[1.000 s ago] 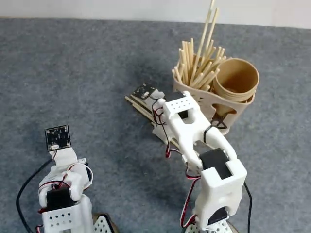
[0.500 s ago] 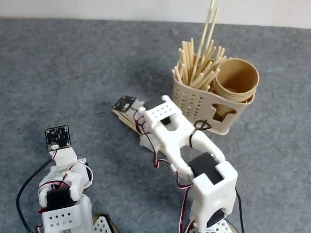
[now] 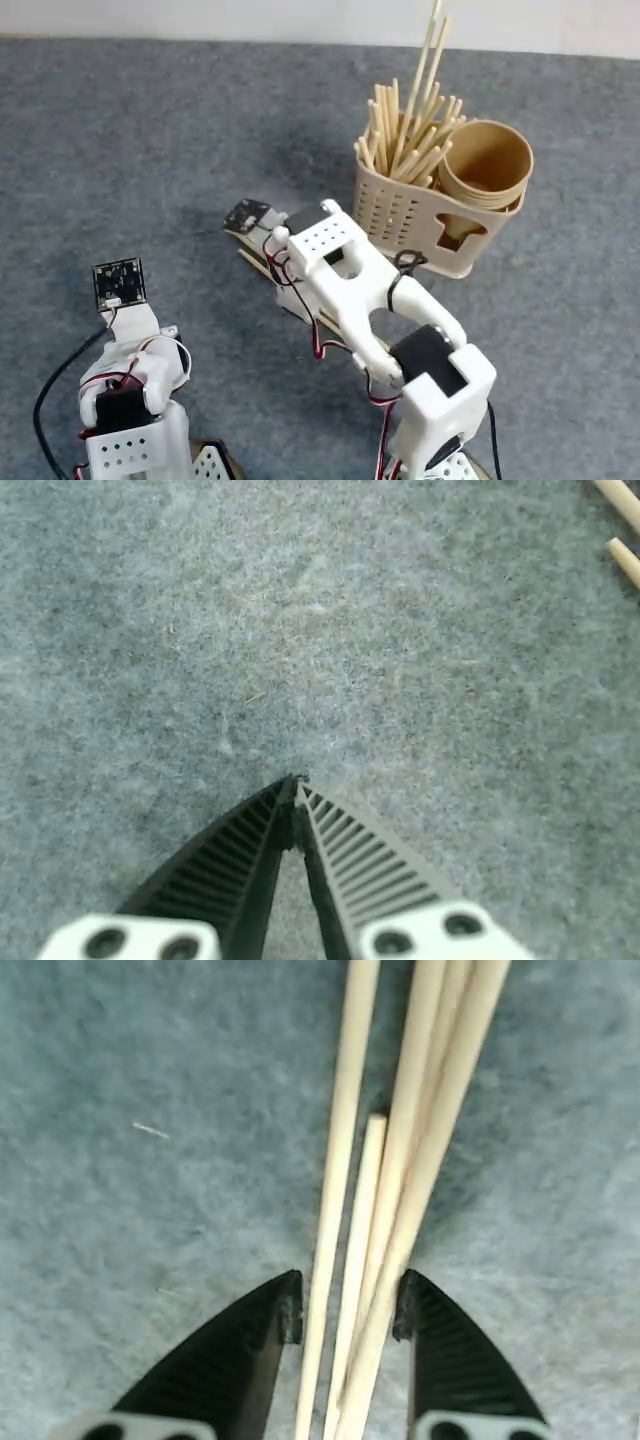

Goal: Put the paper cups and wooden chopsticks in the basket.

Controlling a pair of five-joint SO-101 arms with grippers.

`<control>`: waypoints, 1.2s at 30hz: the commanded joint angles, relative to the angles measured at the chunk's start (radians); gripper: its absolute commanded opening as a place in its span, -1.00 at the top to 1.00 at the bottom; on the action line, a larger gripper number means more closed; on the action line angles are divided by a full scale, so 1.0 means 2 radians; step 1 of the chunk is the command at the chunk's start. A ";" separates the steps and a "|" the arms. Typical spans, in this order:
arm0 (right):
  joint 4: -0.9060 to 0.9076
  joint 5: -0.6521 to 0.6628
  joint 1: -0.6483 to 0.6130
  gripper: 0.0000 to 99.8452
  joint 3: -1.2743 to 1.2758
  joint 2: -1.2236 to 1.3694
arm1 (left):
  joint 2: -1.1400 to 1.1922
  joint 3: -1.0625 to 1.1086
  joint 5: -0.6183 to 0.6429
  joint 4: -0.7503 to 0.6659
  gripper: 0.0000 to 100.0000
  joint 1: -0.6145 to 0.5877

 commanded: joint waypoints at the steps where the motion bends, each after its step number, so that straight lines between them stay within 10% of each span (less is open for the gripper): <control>1: -0.011 -0.006 -0.007 0.67 0.013 -0.030 | -0.006 0.010 0.000 0.004 0.99 0.012; 17: -0.048 -0.003 -0.006 0.99 0.046 -0.035 | -0.006 0.010 0.000 0.004 0.99 0.012; 36: -0.016 -0.006 0.011 0.79 0.044 -0.036 | -0.006 0.010 0.000 0.004 0.99 0.012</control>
